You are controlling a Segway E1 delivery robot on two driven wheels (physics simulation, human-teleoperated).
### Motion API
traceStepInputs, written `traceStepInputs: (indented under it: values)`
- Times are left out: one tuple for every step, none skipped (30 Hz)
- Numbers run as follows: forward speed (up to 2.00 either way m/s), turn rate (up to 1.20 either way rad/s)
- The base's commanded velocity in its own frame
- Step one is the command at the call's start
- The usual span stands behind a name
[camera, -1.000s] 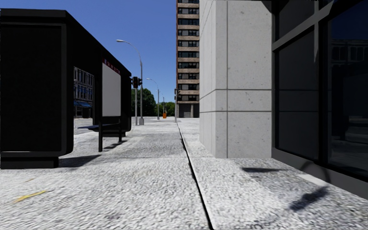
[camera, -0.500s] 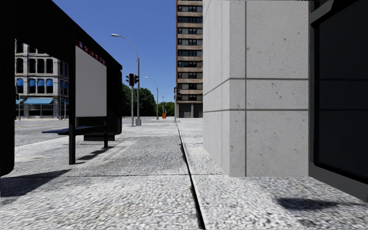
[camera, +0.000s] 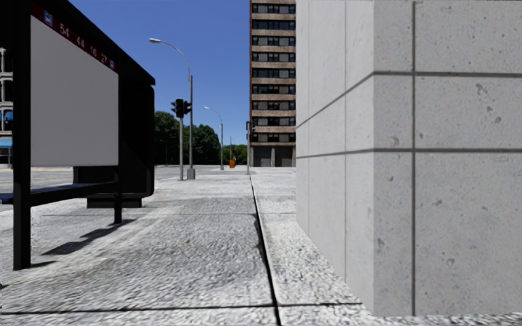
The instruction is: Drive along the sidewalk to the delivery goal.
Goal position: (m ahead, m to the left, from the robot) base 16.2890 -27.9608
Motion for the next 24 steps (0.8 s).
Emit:
traceStepInputs:
  values:
    - [2.0, 0.0]
    - [2.0, 0.0]
    - [2.0, 0.0]
    - [2.0, 0.0]
    - [2.0, 0.0]
    - [2.0, 0.0]
    - [2.0, 0.0]
    - [2.0, 0.0]
    - [2.0, 0.0]
    - [2.0, 0.0]
    - [2.0, 0.0]
    - [2.0, 0.0]
    - [2.0, 0.0]
    - [2.0, 0.0]
    - [2.0, 0.0]
    - [2.0, 0.0]
    - [2.0, 0.0]
    - [2.0, 0.0]
    - [2.0, 0.0]
    - [2.0, 0.0]
    - [2.0, 0.0]
    - [2.0, 0.0]
    - [2.0, 0.0]
    - [2.0, 0.0]
